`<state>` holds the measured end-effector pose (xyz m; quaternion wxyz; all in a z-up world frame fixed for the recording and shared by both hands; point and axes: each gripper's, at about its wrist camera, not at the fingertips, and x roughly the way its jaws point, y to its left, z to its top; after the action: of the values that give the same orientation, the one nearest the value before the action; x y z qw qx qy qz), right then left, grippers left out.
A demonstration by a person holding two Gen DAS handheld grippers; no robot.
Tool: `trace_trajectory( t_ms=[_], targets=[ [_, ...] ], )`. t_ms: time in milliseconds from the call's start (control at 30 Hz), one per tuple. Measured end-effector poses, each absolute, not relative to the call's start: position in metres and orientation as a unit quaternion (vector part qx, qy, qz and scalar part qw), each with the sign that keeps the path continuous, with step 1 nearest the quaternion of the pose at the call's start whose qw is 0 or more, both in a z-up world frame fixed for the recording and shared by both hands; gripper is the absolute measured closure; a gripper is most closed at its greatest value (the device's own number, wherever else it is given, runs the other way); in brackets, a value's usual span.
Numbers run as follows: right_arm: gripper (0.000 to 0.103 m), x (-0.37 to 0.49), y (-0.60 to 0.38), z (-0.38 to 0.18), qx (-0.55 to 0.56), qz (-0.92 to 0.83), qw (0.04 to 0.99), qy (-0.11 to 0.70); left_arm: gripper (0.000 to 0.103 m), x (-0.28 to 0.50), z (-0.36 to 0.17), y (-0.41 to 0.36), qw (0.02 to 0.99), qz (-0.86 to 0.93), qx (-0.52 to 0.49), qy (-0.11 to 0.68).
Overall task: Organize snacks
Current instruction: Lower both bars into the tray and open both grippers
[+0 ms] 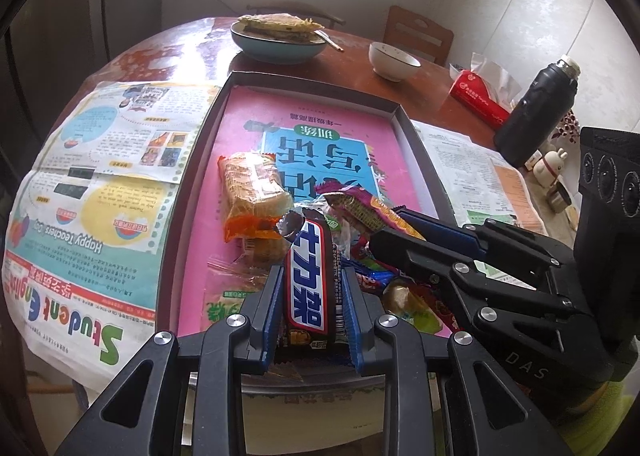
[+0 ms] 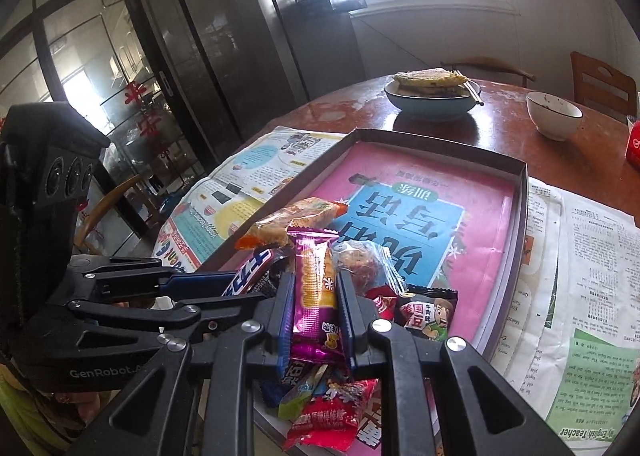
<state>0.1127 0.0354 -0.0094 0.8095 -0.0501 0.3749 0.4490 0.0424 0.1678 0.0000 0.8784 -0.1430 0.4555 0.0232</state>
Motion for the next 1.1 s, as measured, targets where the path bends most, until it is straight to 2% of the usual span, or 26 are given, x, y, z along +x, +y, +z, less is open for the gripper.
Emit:
trace_trajectory(
  t_ms=[533,733,1033,1100],
  targets=[
    [0.080,0.112,0.030,-0.012,-0.036,0.445,0.807,0.387,0.074,0.045,0.000,0.167,0.879,0.020,-0.141,0.455],
    [0.071,0.111,0.026,-0.010,-0.035,0.440,0.811,0.385,0.074,0.045,0.000,0.166,0.879,0.020,-0.138,0.456],
    [0.070,0.109,0.015,-0.001,-0.033,0.433,0.821,0.370,0.074,0.046,0.000,0.163,0.879,0.018,-0.133,0.458],
    [0.065,0.108,0.012,0.001,-0.034,0.429,0.824,0.368,0.074,0.046,0.000,0.163,0.879,0.018,-0.132,0.458]
  ],
)
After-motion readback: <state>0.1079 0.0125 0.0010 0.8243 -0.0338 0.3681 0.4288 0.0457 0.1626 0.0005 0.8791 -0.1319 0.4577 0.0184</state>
